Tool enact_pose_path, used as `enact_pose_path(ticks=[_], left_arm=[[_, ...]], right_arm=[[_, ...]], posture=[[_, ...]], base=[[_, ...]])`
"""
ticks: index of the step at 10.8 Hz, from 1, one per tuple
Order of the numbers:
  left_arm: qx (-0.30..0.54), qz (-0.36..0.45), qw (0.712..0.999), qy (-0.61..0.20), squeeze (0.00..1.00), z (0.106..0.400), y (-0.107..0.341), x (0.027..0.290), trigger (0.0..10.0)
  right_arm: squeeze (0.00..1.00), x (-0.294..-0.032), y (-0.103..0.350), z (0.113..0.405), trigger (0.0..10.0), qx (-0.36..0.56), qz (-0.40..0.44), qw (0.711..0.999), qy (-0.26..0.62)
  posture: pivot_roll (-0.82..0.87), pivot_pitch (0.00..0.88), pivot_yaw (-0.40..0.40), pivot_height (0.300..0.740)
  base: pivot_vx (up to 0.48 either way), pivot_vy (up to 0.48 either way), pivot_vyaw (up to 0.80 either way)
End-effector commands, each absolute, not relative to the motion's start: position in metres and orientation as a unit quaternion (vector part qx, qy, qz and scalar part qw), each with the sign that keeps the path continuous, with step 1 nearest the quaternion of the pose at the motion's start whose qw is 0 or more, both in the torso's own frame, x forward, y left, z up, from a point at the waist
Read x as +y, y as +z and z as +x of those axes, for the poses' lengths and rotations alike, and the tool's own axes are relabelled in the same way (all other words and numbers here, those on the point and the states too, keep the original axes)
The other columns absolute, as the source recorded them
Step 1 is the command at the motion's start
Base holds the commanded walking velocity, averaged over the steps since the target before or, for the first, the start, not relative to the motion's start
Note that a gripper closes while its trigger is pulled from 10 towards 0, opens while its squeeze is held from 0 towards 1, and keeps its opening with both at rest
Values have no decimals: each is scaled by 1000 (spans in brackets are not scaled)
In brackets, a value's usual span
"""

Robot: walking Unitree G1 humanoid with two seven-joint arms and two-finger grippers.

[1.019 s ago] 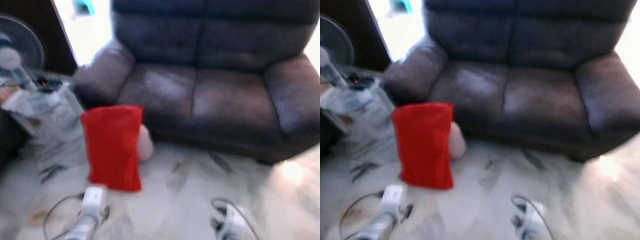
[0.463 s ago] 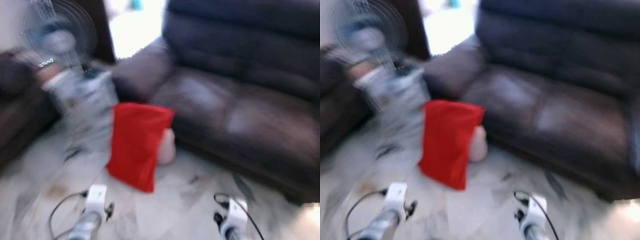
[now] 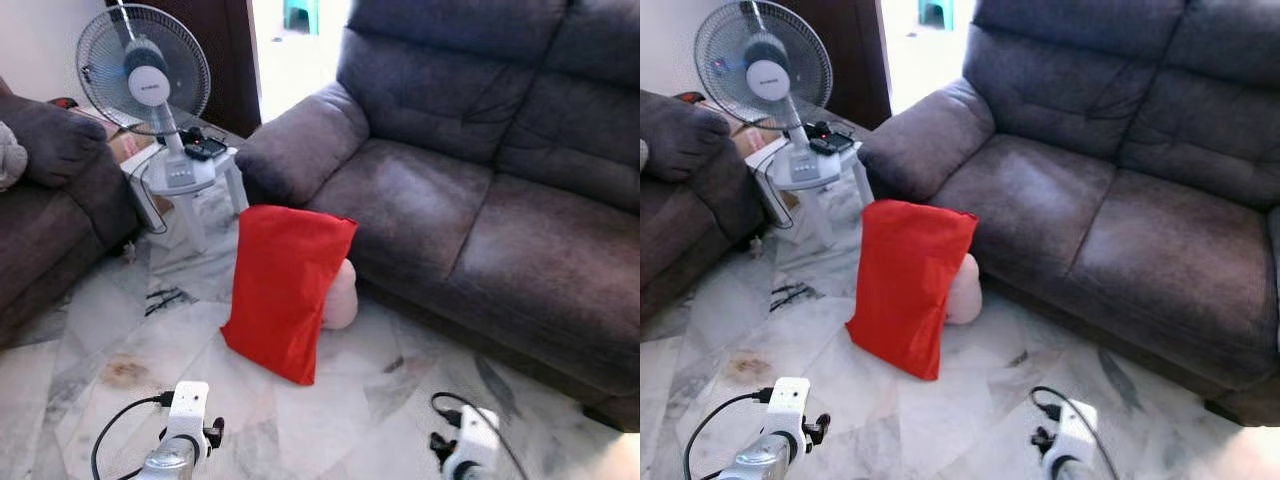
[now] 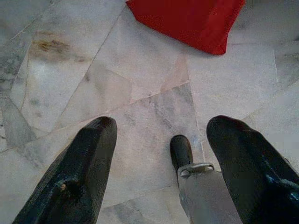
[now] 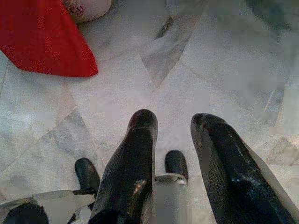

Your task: Move the pillow to the sofa from floor

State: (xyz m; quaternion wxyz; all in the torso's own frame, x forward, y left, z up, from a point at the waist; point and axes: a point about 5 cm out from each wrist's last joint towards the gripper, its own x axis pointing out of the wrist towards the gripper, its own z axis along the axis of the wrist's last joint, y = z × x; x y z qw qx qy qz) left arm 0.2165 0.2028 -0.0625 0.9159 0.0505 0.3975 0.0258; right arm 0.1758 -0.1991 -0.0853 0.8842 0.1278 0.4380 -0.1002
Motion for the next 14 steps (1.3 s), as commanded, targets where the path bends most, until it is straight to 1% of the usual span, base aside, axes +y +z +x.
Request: enact_pose_path(ticks=[1,3,5,6,8,11,13,14], left_arm=[[398,64,915,23,0,218,-61,205,10000],[397,64,915,23,0,218,-62,204,10000],[397,64,915,24,0,218,-62,204,10000],[398,64,915,24,0,218,-62,204,10000],[399,64,915,24,0,217,-62,204,10000],[399,65,914,23,0,217,-62,204,10000],[400,65,914,23,0,217,-62,204,10000],[400,65,914,23,0,216,-62,205,10000]], right_arm=[[0,-200,-86,174,10000,440,137,881,-104],[0,-199,-89,167,10000,445,131,880,-102],[0,-185,-91,168,10000,449,118,881,-93],[0,-179,-90,170,10000,446,135,879,-103],[0,-174,-89,175,10000,441,135,882,-99],[0,-187,-84,182,10000,435,131,885,-104],[0,-190,-83,185,10000,437,125,885,-104],[0,-188,-84,183,10000,442,110,885,-96]], posture=[[17,43,-12,740],[15,44,-14,740],[18,46,-15,740],[19,48,-15,740],[18,47,-14,740],[19,46,-13,740],[19,47,-13,740],[19,47,-14,740]], base=[[292,0,0],[294,0,0],[298,0,800],[300,0,0],[300,0,0],[298,0,0],[298,0,0],[296,0,800]])
